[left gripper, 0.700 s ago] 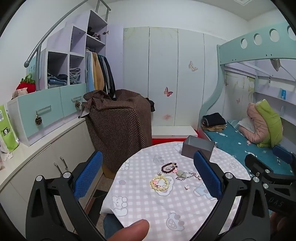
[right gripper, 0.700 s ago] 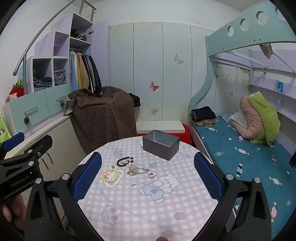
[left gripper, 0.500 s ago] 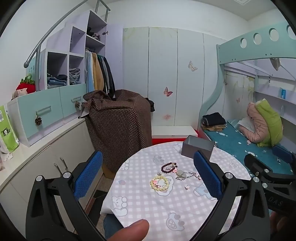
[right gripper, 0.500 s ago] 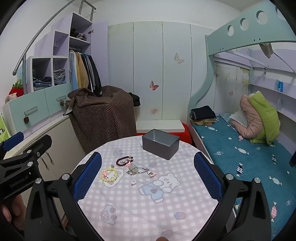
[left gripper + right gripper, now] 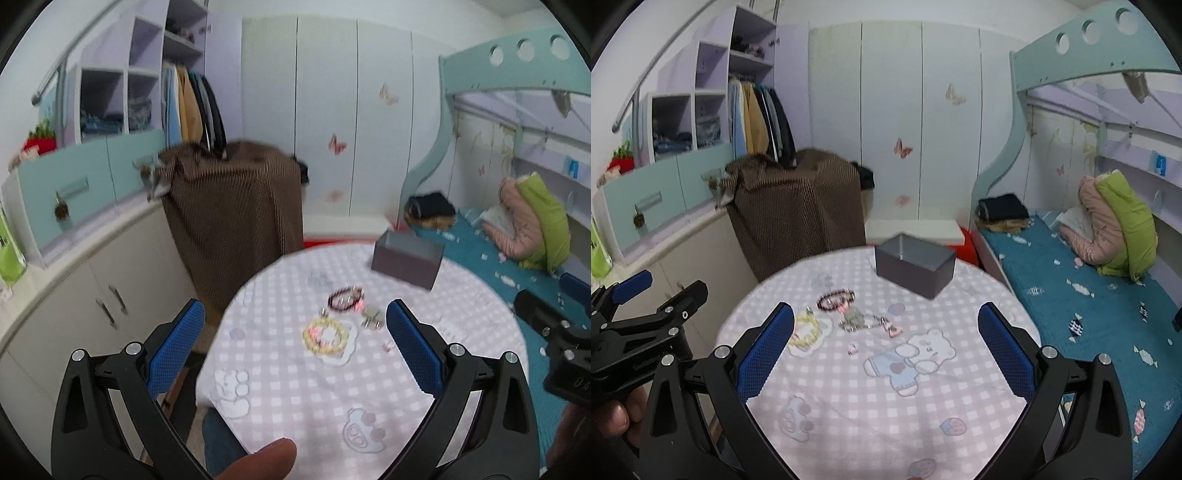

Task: Organize jewelry
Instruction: 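Move both grippers toward the jewelry on the table, then grasp the small pink charm with the right gripper while the left gripper approaches the yellow bracelet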

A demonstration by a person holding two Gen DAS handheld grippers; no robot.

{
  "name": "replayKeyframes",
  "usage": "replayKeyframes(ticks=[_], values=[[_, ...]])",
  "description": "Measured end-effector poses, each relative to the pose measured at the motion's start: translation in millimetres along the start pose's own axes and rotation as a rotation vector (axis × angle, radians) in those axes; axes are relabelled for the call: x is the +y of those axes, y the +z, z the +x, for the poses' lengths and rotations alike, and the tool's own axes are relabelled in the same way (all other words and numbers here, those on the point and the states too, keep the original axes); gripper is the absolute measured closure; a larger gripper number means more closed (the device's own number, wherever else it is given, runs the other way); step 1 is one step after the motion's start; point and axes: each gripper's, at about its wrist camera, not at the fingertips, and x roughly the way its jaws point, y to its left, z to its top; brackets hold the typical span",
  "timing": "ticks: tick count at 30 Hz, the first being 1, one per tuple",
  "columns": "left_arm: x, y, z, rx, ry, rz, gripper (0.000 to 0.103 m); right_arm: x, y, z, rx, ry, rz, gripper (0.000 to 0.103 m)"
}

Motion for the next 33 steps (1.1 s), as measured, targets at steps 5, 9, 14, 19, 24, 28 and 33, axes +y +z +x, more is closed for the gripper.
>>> replayKeyframes(ticks=[5, 9, 14, 19, 24, 28, 33], values=[[1.1, -26.5, 60.6, 0.116, 0.021, 0.043, 0.005, -3.3, -21.4, 48.9, 0.103, 0.021, 0.002, 0.007], [5.4, -43.5, 104.3, 0.205, 0.007, 0.053, 0.005, 0.0, -38.2, 87.9, 0.203, 0.039, -0.034, 0.007], [-0.5, -55.6, 148.3, 0.288, -0.006, 0.084, 0.005, -5.8, -45.7, 117.7, 0.258, -0.008, -0.118, 0.007], [8.0, -55.8, 186.2, 0.346, -0.01, 0.036, 0.005, -9.5, -51.2, 139.0, 0.314, -0.017, -0.134, 0.007], [13.3, -52.2, 210.6, 0.39, -0.002, 0.004, 0.005, -11.5, -49.7, 157.6, 0.337, -0.02, -0.143, 0.007], [10.5, -53.0, 223.6, 0.412, 0.002, 0.039, 0.005, -9.4, -45.2, 171.1, 0.351, -0.012, -0.162, 0.007], [18.3, -60.4, 229.1, 0.443, -0.007, 0.004, 0.005, -0.9, -47.9, 191.2, 0.381, 0.032, -0.199, 0.017]])
